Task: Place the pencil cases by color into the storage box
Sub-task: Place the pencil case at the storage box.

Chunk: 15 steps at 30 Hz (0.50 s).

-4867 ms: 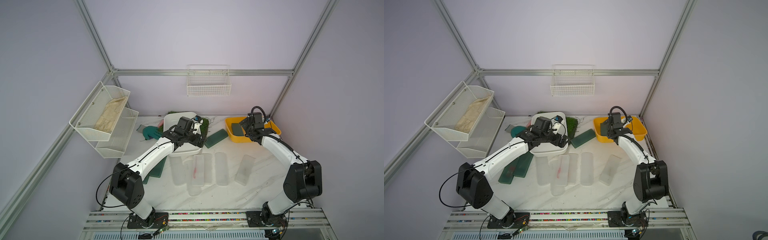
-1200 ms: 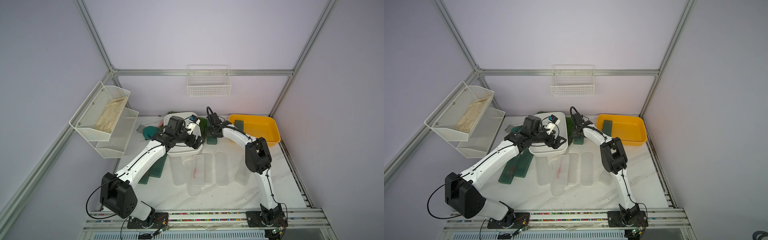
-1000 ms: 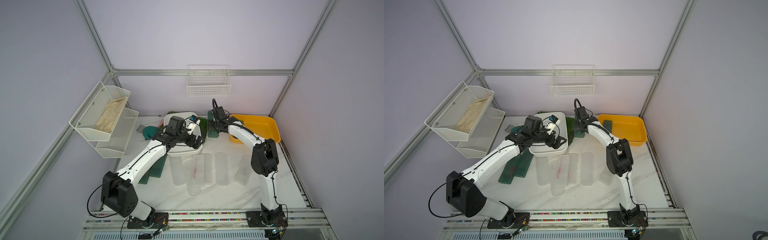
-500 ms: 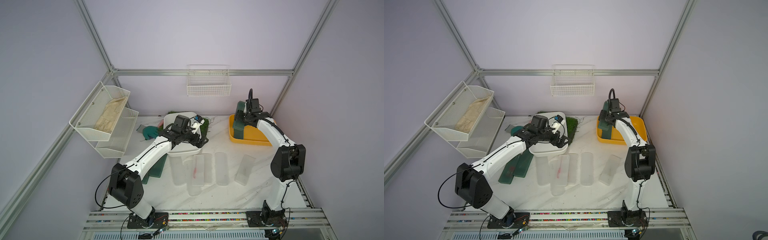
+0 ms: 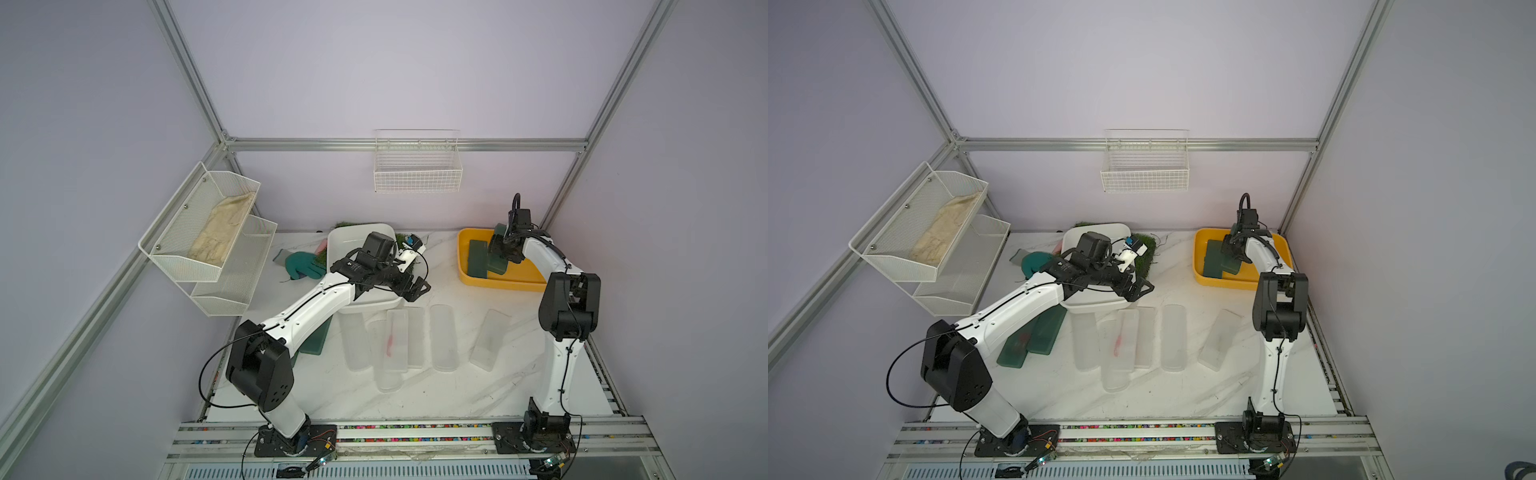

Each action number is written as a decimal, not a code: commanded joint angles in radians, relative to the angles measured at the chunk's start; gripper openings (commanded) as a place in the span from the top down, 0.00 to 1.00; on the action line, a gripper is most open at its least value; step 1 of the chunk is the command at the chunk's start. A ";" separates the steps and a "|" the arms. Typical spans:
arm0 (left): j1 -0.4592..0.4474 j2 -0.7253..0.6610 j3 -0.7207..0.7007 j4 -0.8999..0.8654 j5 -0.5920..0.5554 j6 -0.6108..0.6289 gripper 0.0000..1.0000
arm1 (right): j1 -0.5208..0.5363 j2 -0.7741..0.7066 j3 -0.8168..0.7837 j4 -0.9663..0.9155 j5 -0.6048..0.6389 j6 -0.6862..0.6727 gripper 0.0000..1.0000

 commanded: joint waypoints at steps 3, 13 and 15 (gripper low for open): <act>-0.003 -0.012 0.004 0.018 0.020 0.040 0.00 | 0.004 0.046 0.106 -0.034 0.083 -0.108 0.33; 0.000 -0.015 0.027 -0.030 0.010 0.048 0.00 | 0.004 0.104 0.114 -0.025 0.135 -0.199 0.32; 0.004 -0.026 0.023 -0.042 0.004 0.052 0.00 | 0.004 0.119 0.121 -0.035 0.145 -0.202 0.32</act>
